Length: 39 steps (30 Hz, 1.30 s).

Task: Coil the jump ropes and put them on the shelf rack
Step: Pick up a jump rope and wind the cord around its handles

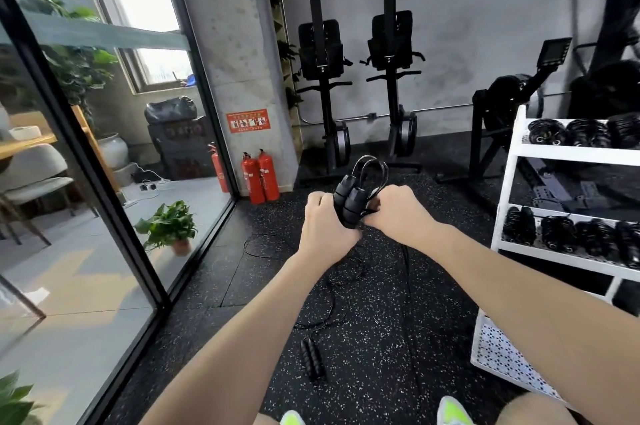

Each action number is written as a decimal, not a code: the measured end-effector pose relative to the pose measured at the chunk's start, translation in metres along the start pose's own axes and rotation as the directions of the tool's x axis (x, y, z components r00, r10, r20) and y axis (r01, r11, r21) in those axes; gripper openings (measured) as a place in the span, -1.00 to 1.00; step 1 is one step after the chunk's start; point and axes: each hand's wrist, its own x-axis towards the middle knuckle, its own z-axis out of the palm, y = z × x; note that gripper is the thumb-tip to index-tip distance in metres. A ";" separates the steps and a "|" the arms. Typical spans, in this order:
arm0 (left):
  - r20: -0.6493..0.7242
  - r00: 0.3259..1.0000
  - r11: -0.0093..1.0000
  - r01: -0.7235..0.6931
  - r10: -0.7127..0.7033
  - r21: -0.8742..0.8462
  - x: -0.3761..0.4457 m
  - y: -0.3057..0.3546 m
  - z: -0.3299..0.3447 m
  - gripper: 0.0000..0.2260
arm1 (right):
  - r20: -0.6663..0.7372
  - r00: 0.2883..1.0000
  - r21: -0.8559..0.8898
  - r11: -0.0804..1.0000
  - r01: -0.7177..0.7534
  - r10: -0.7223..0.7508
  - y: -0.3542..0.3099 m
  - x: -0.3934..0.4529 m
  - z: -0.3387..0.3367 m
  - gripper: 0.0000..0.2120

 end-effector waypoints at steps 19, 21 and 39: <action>0.015 0.890 0.669 0.354 -0.457 -0.653 0.019 -0.016 -0.033 -0.71 | 0.314 0.882 0.302 0.843 -0.444 0.352 0.033 -0.055 0.051 -0.54; 0.096 0.916 0.726 0.370 -0.390 -0.580 0.010 -0.014 -0.027 -0.74 | 0.244 0.892 0.367 0.815 -0.449 0.382 0.026 -0.051 0.056 -0.66; 0.361 0.898 0.459 0.439 -0.250 -0.773 -0.022 0.008 0.014 -0.60 | 0.325 0.943 0.224 0.963 -0.148 0.070 0.001 -0.025 0.041 -0.49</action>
